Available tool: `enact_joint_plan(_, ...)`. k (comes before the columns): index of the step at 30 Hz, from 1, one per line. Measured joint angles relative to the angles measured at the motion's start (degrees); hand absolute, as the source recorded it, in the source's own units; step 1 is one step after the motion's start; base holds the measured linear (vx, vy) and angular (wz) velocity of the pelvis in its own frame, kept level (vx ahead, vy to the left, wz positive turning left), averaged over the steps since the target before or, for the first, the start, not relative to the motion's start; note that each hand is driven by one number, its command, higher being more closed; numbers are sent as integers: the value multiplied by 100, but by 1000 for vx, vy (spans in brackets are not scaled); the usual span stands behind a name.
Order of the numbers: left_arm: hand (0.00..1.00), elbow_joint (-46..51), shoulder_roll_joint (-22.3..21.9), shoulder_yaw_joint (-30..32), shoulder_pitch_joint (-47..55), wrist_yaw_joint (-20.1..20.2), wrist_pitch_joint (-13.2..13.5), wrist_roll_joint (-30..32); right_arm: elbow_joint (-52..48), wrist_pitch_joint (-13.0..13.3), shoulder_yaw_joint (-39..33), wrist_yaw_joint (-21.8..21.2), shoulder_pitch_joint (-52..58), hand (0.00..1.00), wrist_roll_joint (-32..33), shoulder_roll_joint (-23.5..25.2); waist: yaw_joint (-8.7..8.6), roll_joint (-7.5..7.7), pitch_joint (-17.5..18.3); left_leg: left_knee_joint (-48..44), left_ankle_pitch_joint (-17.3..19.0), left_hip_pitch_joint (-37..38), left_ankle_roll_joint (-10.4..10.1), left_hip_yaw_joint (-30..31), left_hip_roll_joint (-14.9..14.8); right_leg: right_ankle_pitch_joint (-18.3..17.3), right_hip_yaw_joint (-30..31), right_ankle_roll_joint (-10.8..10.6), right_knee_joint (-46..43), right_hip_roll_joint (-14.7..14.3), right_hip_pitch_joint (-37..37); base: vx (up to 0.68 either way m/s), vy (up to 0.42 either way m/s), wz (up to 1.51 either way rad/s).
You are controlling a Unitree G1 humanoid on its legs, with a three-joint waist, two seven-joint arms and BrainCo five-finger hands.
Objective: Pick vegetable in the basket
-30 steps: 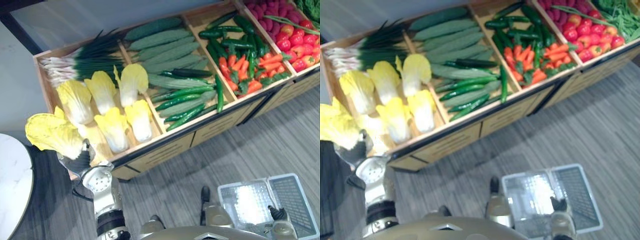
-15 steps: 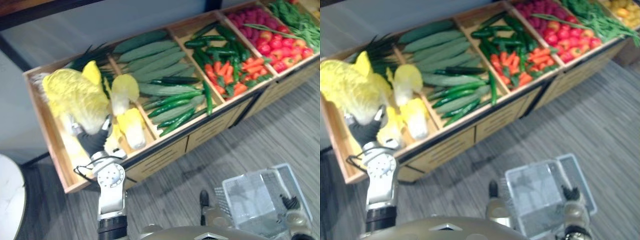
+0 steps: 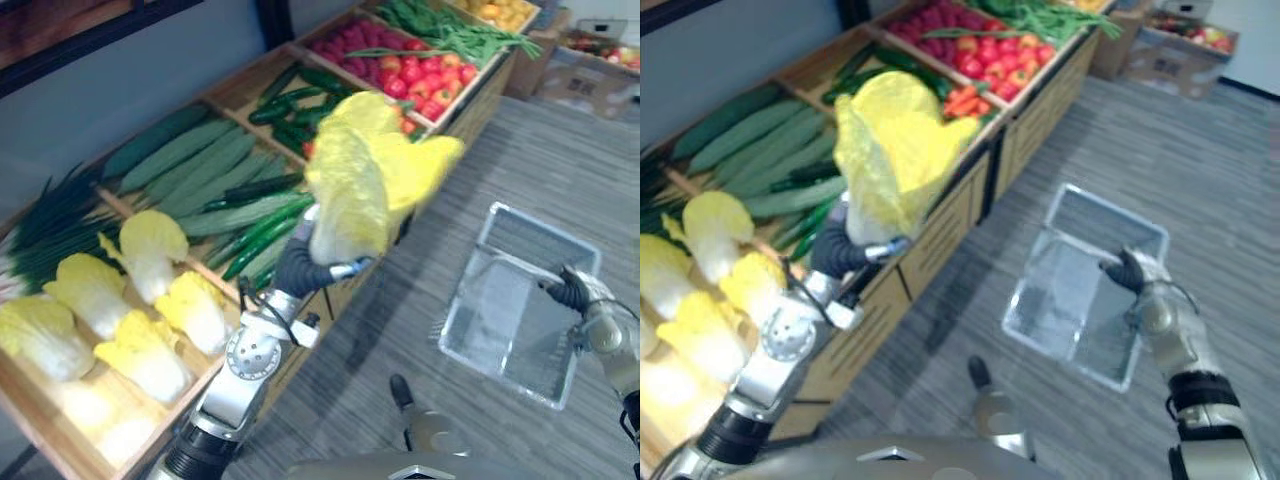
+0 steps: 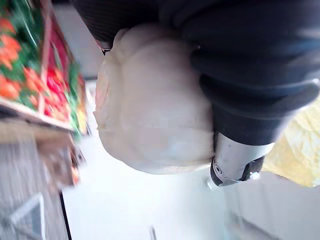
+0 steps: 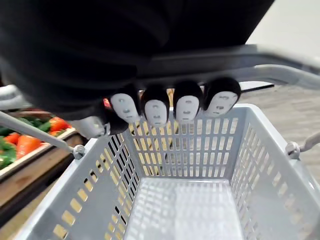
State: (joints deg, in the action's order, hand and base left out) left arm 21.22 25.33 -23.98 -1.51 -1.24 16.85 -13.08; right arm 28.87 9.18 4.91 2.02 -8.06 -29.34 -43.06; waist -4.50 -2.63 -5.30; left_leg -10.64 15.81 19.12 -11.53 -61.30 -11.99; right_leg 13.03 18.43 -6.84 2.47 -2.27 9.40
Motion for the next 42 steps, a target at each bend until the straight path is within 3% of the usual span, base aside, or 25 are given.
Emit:
enact_joint_plan(3,100,116,477,-682,-576,593,128,-505,-572,237,627,-16,-281,100,-4,-275,-14,-3,-8,-320,99,20,-81,-377,-177,-2,206,1,-148,-192,150,5,-56,-47)
enact_joint_plan(8,100,116,830,-1652,-1016,1133,132,-843,-866,416,1421,-144,-692,100,-75,-548,-13,-28,-20,-598,169,130,-190,-706,-422,-35,321,40,-194,-396,153,6,-45,-21)
enact_joint_plan(16,100,79,928,-2680,-1466,1449,132,-931,-1059,499,2001,-304,-1116,100,-126,-797,-120,-32,-18,-778,215,152,-228,-915,-521,-57,431,35,-318,-514,256,-3,-26,-11)
enact_joint_plan(22,100,-489,955,-3217,-1535,1556,122,-913,-1364,496,2093,-603,-1380,100,342,-938,-191,-31,-17,-808,222,210,-241,-1022,-532,-62,505,30,-369,-572,274,3,-16,-8)
enact_joint_plan(28,100,-1213,612,-3435,-1654,1520,37,-309,-1749,499,2319,-693,-1821,100,360,-925,-243,-27,-16,-857,240,202,-262,-1036,-540,-58,520,37,-435,-583,315,0,0,0)
enact_joint_plan(36,100,-2392,-334,-3418,-1676,1264,-17,1032,-2013,460,2317,-748,-2004,100,496,-716,-298,-4,-3,-858,242,211,-265,-1060,-541,-44,541,55,-447,-600,321,0,0,0)
enact_joint_plan(39,100,-3000,-796,-3269,-1675,1227,-90,1621,-2113,397,2314,-849,-1991,100,445,-574,-302,40,10,-858,243,214,-268,-1059,-541,-44,541,55,-454,-599,320,0,0,0)
enact_joint_plan(42,100,-3699,-1407,-2704,-1669,994,-303,2173,-2212,393,2249,-894,-1950,100,447,-478,-301,90,26,-859,245,214,-271,-1051,-541,-44,537,55,-460,-594,316,0,0,0)
